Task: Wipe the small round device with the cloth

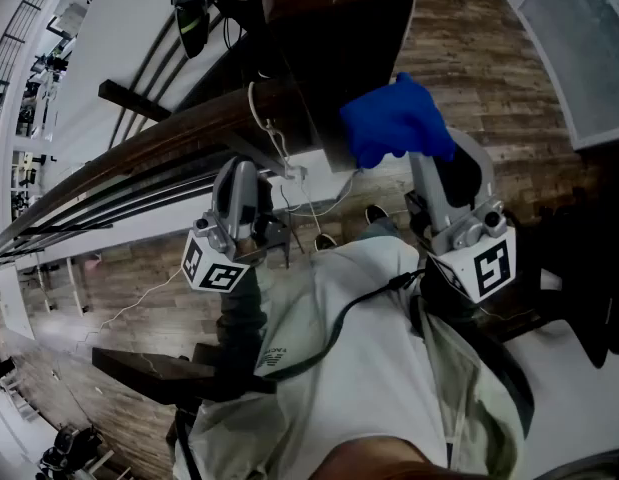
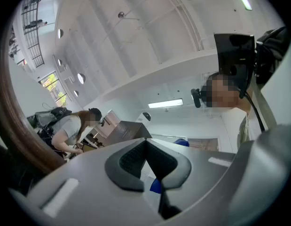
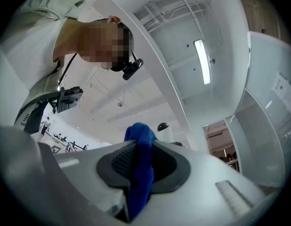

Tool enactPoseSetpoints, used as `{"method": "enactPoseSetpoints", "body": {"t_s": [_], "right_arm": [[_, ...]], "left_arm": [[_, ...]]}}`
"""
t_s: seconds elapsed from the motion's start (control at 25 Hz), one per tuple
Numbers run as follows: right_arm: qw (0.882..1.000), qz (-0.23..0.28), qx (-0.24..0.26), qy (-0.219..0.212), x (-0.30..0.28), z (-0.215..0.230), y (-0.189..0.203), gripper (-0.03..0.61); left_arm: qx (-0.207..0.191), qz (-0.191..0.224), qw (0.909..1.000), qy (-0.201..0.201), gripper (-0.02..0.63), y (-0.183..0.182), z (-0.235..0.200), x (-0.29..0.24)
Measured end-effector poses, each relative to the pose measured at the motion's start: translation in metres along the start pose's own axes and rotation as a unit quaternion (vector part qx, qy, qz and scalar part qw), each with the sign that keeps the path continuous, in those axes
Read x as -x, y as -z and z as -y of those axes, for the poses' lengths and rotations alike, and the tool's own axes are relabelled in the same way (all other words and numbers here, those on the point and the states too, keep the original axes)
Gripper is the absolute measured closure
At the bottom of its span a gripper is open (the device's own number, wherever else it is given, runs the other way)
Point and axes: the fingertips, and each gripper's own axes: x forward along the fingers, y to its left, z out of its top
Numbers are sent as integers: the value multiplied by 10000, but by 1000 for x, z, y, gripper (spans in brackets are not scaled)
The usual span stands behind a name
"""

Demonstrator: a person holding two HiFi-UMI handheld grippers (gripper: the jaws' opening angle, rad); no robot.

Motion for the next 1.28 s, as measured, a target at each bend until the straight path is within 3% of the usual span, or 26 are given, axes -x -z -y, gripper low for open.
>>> {"method": "enactPoseSetpoints", "body": {"t_s": [0.32, 0.52, 0.76, 1.04, 1.12, 1.28], "right_arm": [[9991, -113, 373, -169, -8, 8, -2, 520], [9912, -38, 1259, -401, -42, 35, -28, 521], [9707, 457, 2343, -288, -115, 69, -77, 520], [9311, 470, 3585, -477, -210, 68, -98, 520], [9282, 340, 3663, -556, -230, 66, -93, 520], [9357, 243, 3472, -573, -232, 55, -80, 522]], "left_arm": [[-71, 114, 9999, 25, 612, -3, 8, -9], [-31, 169, 9998, -113, 612, 3, 0, -9], [-188, 308, 9992, -180, 612, -7, -6, -11], [-154, 433, 9977, -499, 612, -13, -19, 12], [-143, 487, 9970, -581, 612, -19, -24, 20], [-159, 541, 9957, -735, 612, -32, -32, 35]]}}
